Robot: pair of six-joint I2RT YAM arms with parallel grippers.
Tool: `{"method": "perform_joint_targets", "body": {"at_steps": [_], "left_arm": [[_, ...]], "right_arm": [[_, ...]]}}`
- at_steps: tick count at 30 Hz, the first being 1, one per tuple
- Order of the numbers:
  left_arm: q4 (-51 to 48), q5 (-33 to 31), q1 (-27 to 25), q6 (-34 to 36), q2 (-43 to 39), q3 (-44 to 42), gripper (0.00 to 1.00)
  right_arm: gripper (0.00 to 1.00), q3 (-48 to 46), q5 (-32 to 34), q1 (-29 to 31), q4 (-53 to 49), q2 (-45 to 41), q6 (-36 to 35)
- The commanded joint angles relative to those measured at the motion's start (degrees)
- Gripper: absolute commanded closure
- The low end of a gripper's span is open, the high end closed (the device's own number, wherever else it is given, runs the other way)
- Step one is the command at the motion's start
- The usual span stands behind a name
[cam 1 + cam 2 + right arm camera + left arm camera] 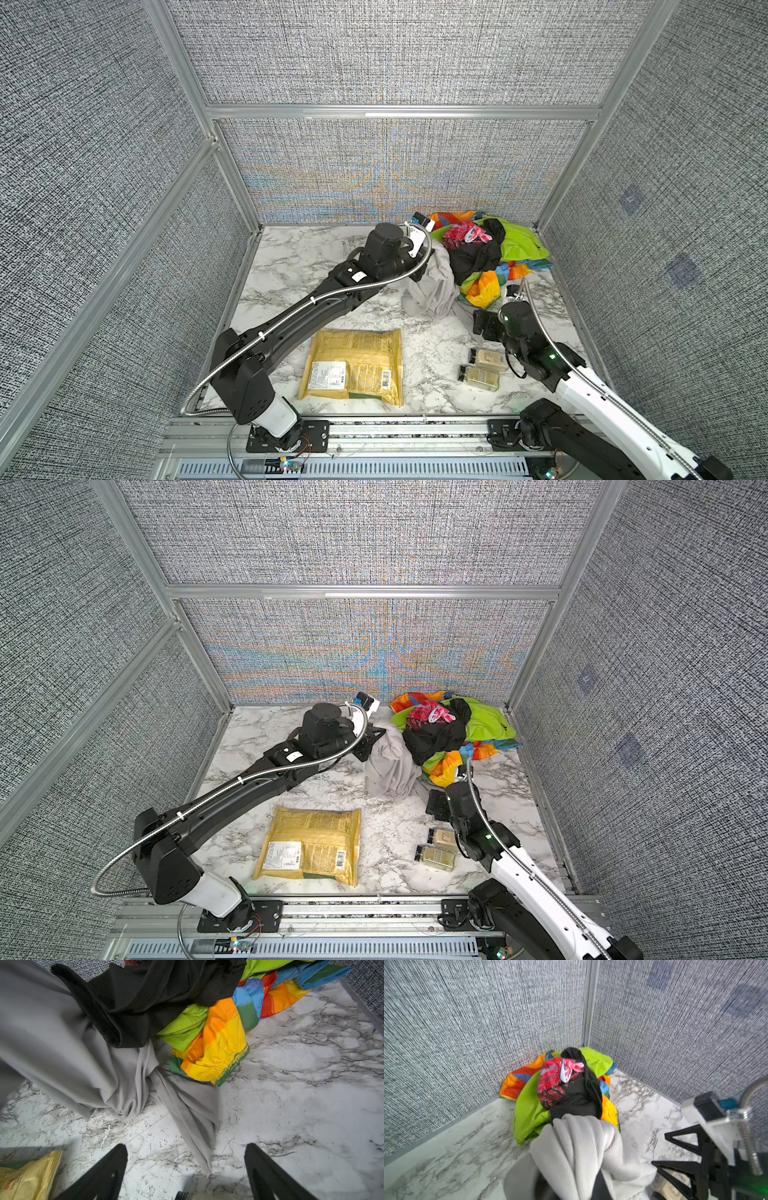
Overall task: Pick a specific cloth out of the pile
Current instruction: 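Lift the grey cloth high out of the pile with the left gripper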
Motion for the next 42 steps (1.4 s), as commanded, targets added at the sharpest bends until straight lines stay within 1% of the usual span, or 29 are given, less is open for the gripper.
{"method": "perform_joint_targets", "body": {"at_steps": [1,7,12,16,20,23,29,32,36,42], "left_arm": [[6.4,0.2,0.5,-1.1,-1.4,4.3,0.95],[8.8,-0.4,1.9,-2.9,-2.0,10.6,0.95],[7.8,-2.6,4.9,-6.5,-0.7,18.4,0.95],[9.0,-3.4,7.1,-8.7,-0.4,22.4,0.95],[8.2,-4.6,10.1,-11.0,0.7,28.0,0.95],[9.0,-6.3,12.5,-12.4,1.0,30.5,0.94],[9.3,-5.0,18.5,-16.5,2.1,36.3,0.94],[9.6,-4.8,21.2,-18.2,2.1,38.1,0.94],[11.0,-4.4,25.4,-21.4,1.2,38.4,0.94],[11.6,-1.9,31.0,-25.4,1.1,38.9,0.94]], "right_arm": [[0.07,-0.6,-0.4,0.0,1.1,-0.6,0.9],[0.07,0.0,-0.1,0.0,0.3,-0.4,0.5],[0.07,0.1,0.1,0.0,-0.3,-0.8,0.1],[0.07,-0.4,0.4,0.0,-0.5,-1.3,-0.1],[0.07,-0.5,0.6,0.0,-0.8,-1.9,-0.1],[0.07,-0.5,0.4,0.0,-1.1,-2.1,-0.4],[0.07,-0.3,1.0,0.0,-1.9,-2.6,-0.9],[0.08,-0.3,1.1,0.0,-2.1,-3.0,-0.9],[0.07,-0.1,1.4,0.0,-2.4,-3.3,-1.1],[0.07,0.1,0.8,0.0,-2.5,-3.1,-1.3]]}}
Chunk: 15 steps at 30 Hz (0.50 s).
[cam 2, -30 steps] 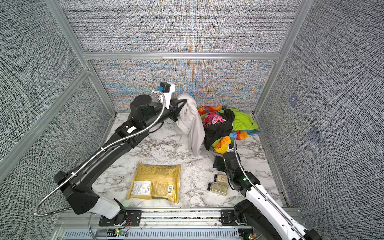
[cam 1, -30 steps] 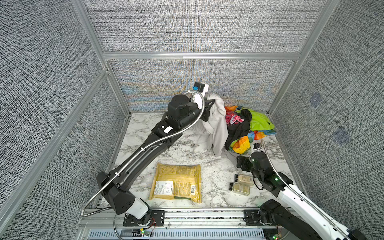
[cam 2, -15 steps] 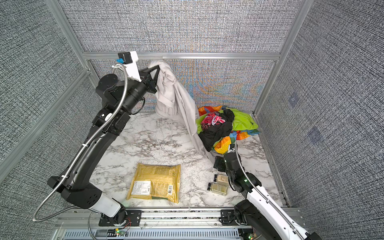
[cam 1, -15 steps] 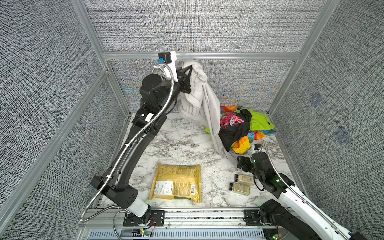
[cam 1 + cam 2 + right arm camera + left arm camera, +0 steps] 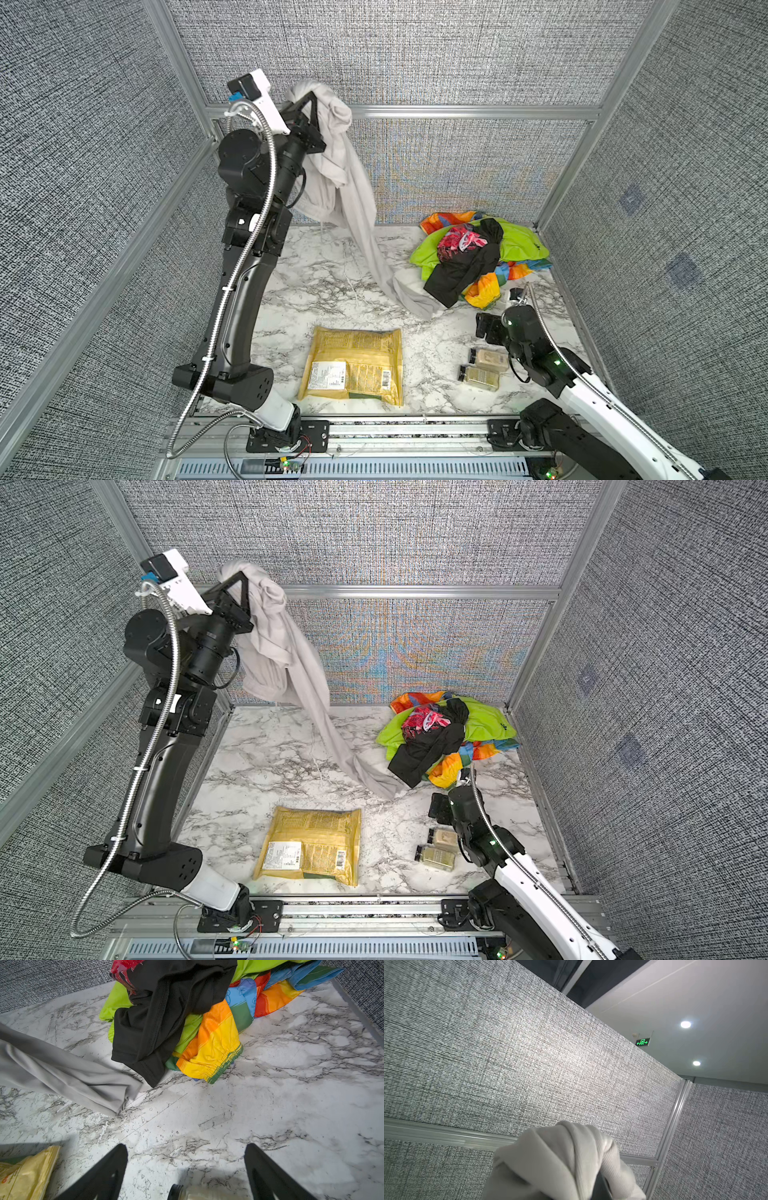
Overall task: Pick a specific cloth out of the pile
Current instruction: 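Lift the grey cloth high out of the pile with the left gripper, then lower the grey cloth onto the table beside the pile and release it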
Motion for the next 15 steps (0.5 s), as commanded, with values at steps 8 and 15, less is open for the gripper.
{"method": "perform_joint_targets", "body": {"at_steps": [8,15], "left_arm": [[6.0,5.9,8.4,-6.9,1.2,3.1,0.94],[5.4,11.8,14.4,-11.8,5.2,9.2,0.94]], "right_arm": [[0.07,-0.1,-13.8,0.1,5.5,-1.7,-4.3],[0.07,-0.1,-19.0,1.5,10.0,-4.3,-2.2]]}}
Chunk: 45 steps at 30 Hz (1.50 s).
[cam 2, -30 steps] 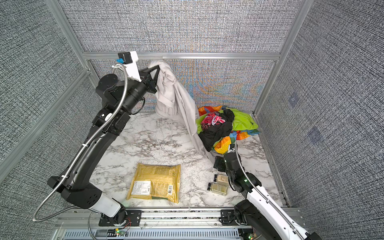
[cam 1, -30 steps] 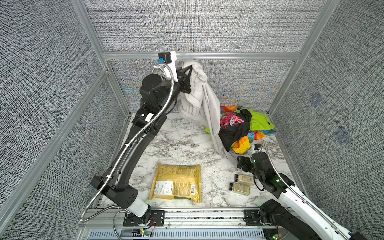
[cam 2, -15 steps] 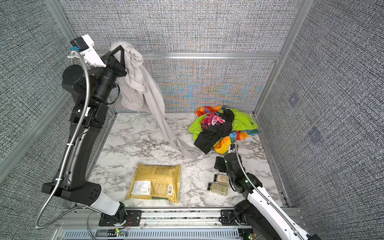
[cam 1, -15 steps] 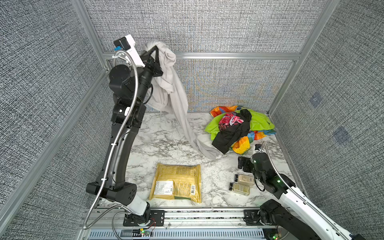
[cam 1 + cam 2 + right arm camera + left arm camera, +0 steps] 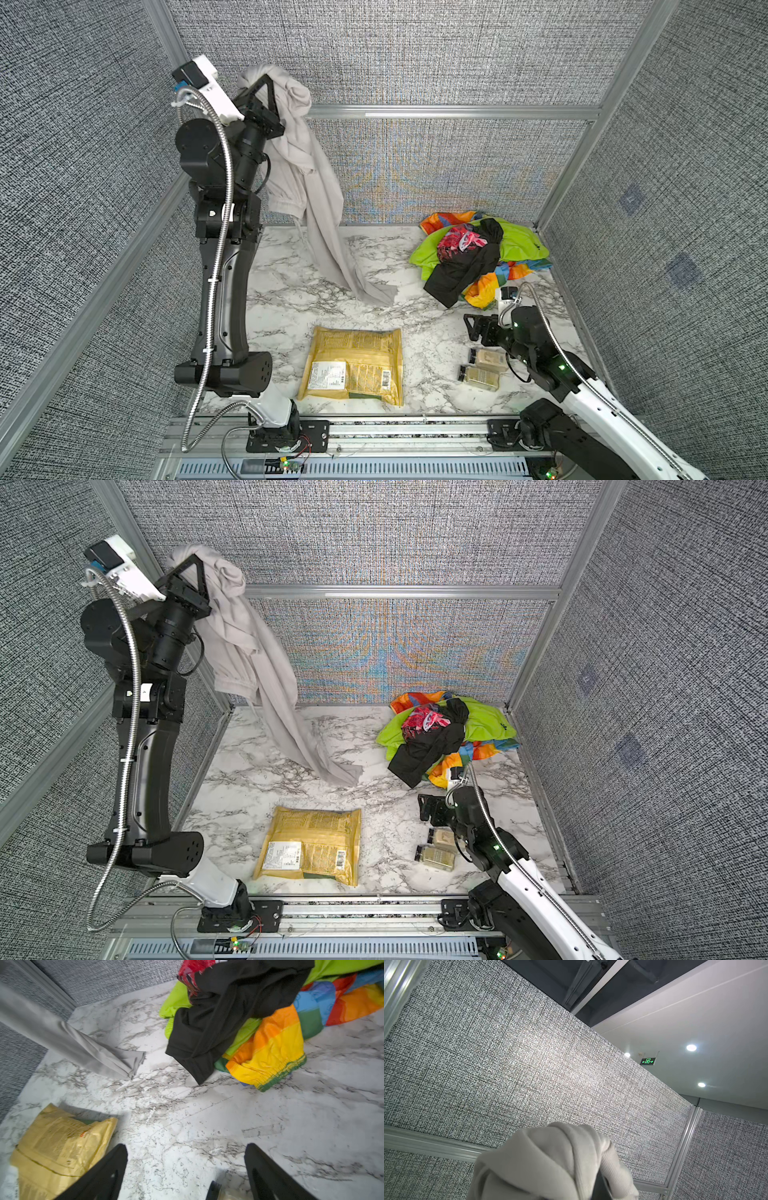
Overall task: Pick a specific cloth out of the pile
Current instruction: 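Lower the grey cloth onto the table beside the pile and release it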
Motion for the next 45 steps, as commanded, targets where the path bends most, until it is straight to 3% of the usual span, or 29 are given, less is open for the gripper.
{"method": "perform_joint_targets", "body": {"at_steps": [1,8,20,31,37,45], "left_arm": [[5.3,4.3,1.8,-3.3,1.2,2.1,0.94],[4.0,10.0,2.2,-2.2,3.4,3.9,0.94],[7.6,18.7,0.5,1.0,-2.3,-17.5,0.94],[5.1,15.5,-3.2,9.4,-13.6,-47.6,0.96],[5.2,13.1,-5.4,11.6,-15.4,-62.0,0.96],[2.4,6.1,-11.6,16.9,-8.9,-66.9,0.96]], "right_arm": [[0.07,0.5,-4.5,1.1,5.4,-0.8,1.3],[0.07,5.0,-5.4,4.7,7.6,-1.2,1.9],[0.07,10.1,-4.6,9.8,9.3,5.7,1.8],[0.07,10.0,-1.0,10.8,8.0,7.7,1.8],[0.07,10.0,-0.8,10.9,7.9,8.5,1.9],[0.07,9.1,0.2,11.0,7.0,8.2,2.3]]}}
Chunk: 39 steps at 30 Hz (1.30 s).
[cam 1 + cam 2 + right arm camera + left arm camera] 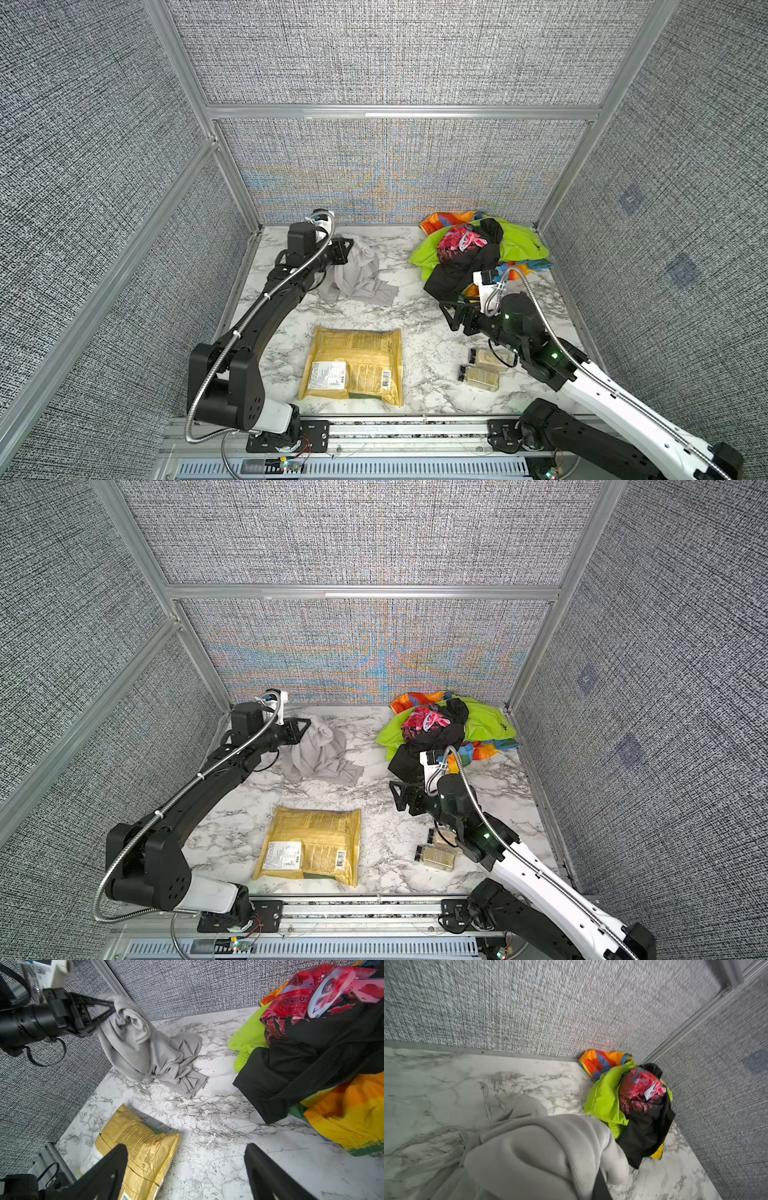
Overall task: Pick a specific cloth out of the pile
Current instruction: 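Lower the grey cloth onto the table beside the pile and release it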
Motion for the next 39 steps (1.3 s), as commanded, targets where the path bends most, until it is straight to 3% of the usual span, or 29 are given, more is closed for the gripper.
{"method": "perform_joint_targets", "body": {"at_steps": [1,9,18,22,32,39], "left_arm": [[2.3,-4.5,-0.7,2.3,2.5,-1.6,0.96],[1.2,-6.9,-2.2,2.7,13.0,-2.6,0.89],[1.3,-6.9,-2.5,1.2,20.4,-2.3,0.33],[0.5,-8.9,-2.6,1.3,22.3,-1.9,0.17],[-1.6,-15.2,-2.3,0.9,26.4,2.1,0.08],[-2.5,-16.1,0.0,-1.0,28.9,7.1,0.06]], "right_arm": [[0.07,-0.5,1.3,0.2,-0.1,-0.5,0.6],[0.07,-1.6,2.9,0.3,-2.0,-1.8,0.7],[0.08,-2.2,3.4,0.3,-2.2,-1.0,0.8],[0.07,-2.5,3.4,0.4,-2.0,-0.3,0.9],[0.07,-2.0,4.6,0.3,-3.2,0.2,-0.2],[0.07,-2.2,4.0,0.3,-3.0,-0.5,-0.3]]}}
